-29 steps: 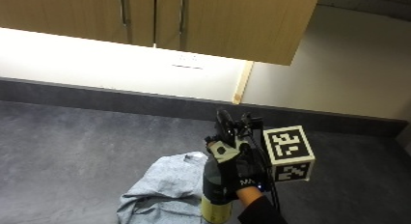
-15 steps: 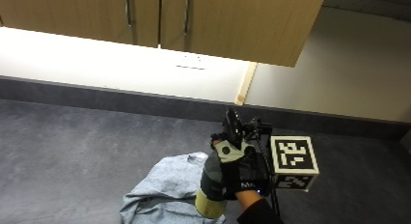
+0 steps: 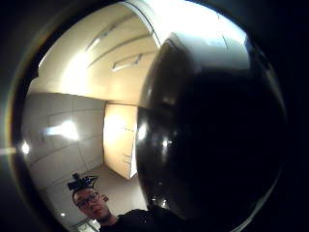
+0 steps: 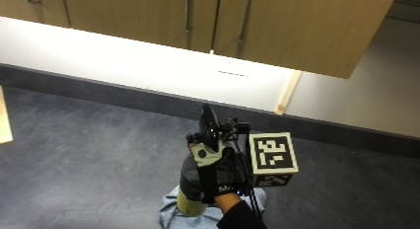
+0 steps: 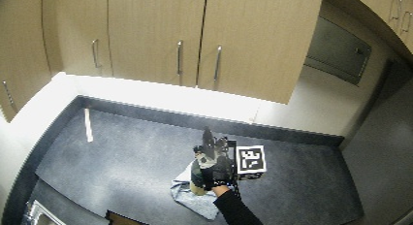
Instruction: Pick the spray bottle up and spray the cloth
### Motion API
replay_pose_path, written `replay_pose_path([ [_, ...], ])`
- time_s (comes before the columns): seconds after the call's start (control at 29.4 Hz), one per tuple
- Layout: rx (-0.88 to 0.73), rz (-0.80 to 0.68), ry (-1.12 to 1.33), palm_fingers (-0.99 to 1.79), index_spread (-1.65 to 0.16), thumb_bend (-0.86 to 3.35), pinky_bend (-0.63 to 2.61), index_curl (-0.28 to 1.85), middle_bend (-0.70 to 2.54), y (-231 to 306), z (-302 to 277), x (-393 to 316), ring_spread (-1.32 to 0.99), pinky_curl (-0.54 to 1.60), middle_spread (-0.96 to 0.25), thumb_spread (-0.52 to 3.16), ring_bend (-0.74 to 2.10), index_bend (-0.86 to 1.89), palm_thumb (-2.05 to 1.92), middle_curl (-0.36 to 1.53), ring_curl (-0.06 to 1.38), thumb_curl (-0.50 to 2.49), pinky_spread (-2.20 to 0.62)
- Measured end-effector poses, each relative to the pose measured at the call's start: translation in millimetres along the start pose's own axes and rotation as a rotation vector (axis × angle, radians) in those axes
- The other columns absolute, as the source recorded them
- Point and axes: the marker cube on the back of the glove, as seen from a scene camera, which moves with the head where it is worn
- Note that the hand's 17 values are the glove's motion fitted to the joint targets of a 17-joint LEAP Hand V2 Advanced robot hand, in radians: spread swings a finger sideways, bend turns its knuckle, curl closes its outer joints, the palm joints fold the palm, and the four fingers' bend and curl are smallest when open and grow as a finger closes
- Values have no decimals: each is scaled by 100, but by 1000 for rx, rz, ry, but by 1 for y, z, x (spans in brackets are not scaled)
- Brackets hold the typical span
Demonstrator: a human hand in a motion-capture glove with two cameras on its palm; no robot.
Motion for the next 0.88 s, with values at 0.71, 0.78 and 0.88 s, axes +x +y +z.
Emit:
replay_pose_path([
  [0.71,-19,-10,10,111,-17,-2,17,66,36,-14,24,52,-9,39,-3,60,27,27,121,58,54,77,-1],
  [0.78,-20,11,25,111,-17,-2,16,66,36,-10,24,69,-9,38,-3,60,27,27,121,58,54,77,-1],
  [0.88,-15,39,37,110,-17,-2,16,66,37,-2,23,91,-10,38,-3,61,27,27,121,58,54,76,-1],
])
